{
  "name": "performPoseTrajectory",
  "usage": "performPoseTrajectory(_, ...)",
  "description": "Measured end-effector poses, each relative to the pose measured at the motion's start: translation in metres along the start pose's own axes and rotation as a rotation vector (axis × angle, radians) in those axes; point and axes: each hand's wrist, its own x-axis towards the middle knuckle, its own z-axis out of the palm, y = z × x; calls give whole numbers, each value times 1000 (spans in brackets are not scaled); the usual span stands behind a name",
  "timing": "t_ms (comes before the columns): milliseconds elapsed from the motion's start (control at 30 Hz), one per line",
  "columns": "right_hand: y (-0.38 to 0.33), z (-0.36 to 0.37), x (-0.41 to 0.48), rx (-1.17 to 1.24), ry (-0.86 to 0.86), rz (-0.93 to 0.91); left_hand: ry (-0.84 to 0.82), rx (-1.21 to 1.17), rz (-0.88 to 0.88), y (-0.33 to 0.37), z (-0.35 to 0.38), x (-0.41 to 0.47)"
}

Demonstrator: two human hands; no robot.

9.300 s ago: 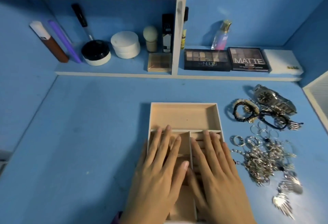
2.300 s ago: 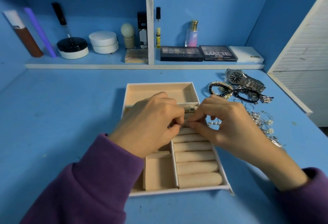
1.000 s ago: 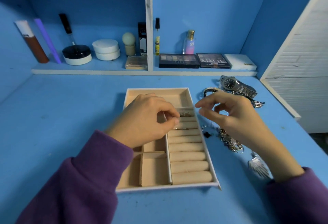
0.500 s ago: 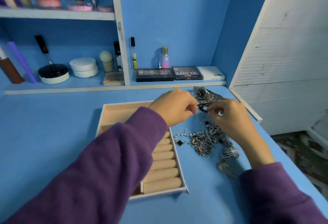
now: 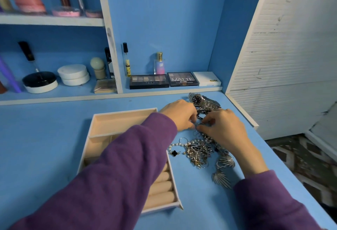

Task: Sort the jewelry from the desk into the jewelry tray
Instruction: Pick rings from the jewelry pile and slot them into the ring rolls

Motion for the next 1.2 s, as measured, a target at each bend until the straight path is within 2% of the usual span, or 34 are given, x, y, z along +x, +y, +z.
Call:
performPoseTrajectory(233,-2,0,0,77,51,11,-65,-49,-34,2,-1,5)
performPoseTrajectory(533,-6,-7,0,358,201,6,59,-178,-32,-6,-15,-15)
performPoseTrajectory(667,-23,-8,-10,474,161,-115,178,-142,-38,-20,-41,-65)
performPoseTrajectory(833,-53,1,-27,591,-20,-333,277,-141,-94,-39,-38,-131)
performPoseTrajectory(1000,-62,9,-35,531,-120,-501,379,-236,-107,-48,-12,-153)
performPoseTrajectory(1200,-59,12,-34,349,-79,-644,383,-243,-56,-56,-7,-153)
